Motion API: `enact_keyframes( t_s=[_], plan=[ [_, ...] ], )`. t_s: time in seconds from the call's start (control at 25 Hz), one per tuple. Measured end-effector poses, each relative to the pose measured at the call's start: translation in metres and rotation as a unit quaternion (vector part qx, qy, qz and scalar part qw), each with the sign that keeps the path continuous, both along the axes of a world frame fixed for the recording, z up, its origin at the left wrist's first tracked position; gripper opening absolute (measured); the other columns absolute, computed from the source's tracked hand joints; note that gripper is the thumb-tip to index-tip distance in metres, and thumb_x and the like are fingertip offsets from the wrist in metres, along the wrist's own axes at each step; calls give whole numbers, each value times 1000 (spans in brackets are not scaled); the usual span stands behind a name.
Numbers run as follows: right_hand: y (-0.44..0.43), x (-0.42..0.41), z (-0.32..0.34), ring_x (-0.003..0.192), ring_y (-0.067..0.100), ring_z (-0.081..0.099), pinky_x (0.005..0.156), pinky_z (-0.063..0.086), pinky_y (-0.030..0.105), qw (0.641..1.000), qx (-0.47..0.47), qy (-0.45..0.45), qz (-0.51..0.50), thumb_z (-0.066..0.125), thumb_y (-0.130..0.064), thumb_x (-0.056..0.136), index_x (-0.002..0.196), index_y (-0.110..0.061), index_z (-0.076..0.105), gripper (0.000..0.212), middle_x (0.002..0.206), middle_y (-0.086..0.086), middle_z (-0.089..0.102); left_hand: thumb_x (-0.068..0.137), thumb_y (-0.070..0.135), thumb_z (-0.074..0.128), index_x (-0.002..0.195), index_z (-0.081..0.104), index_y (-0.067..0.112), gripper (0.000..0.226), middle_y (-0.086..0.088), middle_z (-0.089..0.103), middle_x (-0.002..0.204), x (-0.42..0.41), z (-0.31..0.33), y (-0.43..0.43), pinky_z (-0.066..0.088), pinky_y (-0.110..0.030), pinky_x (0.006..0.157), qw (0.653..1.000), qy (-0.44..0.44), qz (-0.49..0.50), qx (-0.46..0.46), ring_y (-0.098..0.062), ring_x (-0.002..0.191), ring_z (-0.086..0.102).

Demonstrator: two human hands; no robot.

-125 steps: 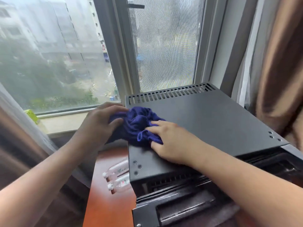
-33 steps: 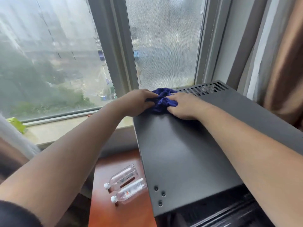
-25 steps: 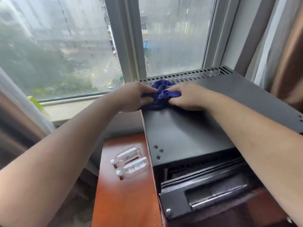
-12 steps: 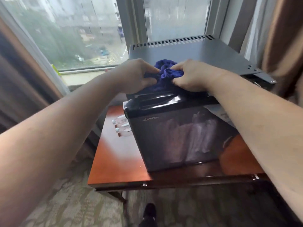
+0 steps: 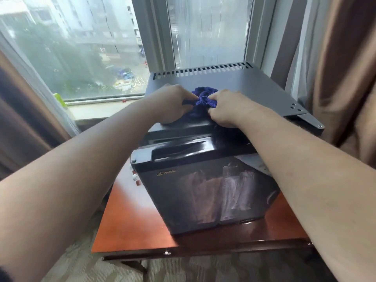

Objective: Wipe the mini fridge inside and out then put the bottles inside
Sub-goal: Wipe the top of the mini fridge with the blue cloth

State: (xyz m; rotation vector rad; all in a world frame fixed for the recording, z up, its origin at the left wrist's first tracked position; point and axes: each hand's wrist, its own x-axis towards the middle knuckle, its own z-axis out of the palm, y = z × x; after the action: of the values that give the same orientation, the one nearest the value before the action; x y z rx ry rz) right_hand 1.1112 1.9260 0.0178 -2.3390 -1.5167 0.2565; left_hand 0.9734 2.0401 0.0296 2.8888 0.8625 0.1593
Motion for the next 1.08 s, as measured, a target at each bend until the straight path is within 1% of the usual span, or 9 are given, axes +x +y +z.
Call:
enact_keyframes(
  t_s=[0.12, 0.24, 0.36, 0.44, 0.52, 0.64, 0.84, 0.92, 1.08],
  plan=[
    [31, 34, -1, 103, 31, 55, 77, 37, 29, 1000, -9, -11, -18, 52, -25, 102, 116, -23, 66, 20, 102, 6, 58, 105, 30, 55, 143, 61, 31, 38, 2, 66, 137, 38, -1, 31, 37, -24, 93, 1000, -3, -10, -19, -24, 123, 58],
    [65, 73, 2, 98, 30, 50, 76, 36, 29, 999, -26, -24, -29, 51, -26, 104, 120, -22, 66, 22, 105, 7, 57, 104, 29, 55, 134, 67, 27, 33, -4, 69, 128, 80, -1, 67, 45, -29, 91, 999, -6, -40, -14, -28, 114, 62],
    [105, 118, 4, 90, 28, 51, 62, 34, 31, 998, -28, -25, -43, 52, -23, 102, 94, -23, 64, 14, 104, 9, 63, 104, 28, 55, 130, 69, 22, 30, -10, 68, 126, 125, -2, 111, 46, -33, 94, 998, -11, -57, -2, -33, 113, 60],
    [130, 143, 2, 92, 28, 50, 66, 34, 31, 997, -35, -37, -57, 51, -23, 102, 84, -22, 56, 19, 105, 8, 61, 104, 29, 54, 126, 70, 21, 29, -12, 69, 120, 155, -7, 140, 43, -31, 85, 998, -14, -66, -6, -34, 111, 59],
    [153, 165, 2, 103, 31, 52, 78, 34, 29, 995, -31, -58, -69, 50, -24, 103, 100, -19, 61, 12, 117, 8, 59, 103, 29, 53, 121, 72, 22, 26, -12, 71, 110, 182, -9, 165, 36, -29, 78, 998, -16, -66, -8, -33, 105, 58],
    [174, 188, -1, 121, 33, 55, 83, 34, 30, 993, -26, -72, -87, 50, -28, 104, 119, -20, 65, 24, 127, 7, 59, 103, 29, 54, 117, 73, 20, 25, -12, 70, 104, 210, -9, 188, 34, -29, 76, 998, -11, -61, -3, -31, 96, 55],
    [172, 190, -8, 115, 35, 59, 86, 44, 35, 990, -22, -101, -92, 49, -26, 103, 96, -21, 53, 10, 118, 11, 65, 102, 26, 55, 98, 73, 20, 19, -14, 65, 94, 225, -10, 183, 43, -31, 77, 999, -11, -48, 3, -33, 102, 56],
    [151, 180, -8, 117, 36, 58, 84, 42, 34, 991, -21, -100, -87, 50, -28, 104, 97, -22, 51, 9, 122, 13, 64, 103, 26, 54, 104, 74, 19, 22, -13, 66, 98, 214, -8, 165, 43, -32, 80, 998, -17, -54, 10, -32, 102, 54],
    [81, 153, -3, 119, 36, 55, 82, 34, 30, 995, -1, -79, -67, 51, -30, 104, 111, -16, 64, 20, 125, 14, 62, 103, 26, 53, 119, 74, 25, 26, -9, 69, 111, 173, 2, 102, 34, -28, 80, 996, -15, -84, 22, -26, 94, 50]
  ],
)
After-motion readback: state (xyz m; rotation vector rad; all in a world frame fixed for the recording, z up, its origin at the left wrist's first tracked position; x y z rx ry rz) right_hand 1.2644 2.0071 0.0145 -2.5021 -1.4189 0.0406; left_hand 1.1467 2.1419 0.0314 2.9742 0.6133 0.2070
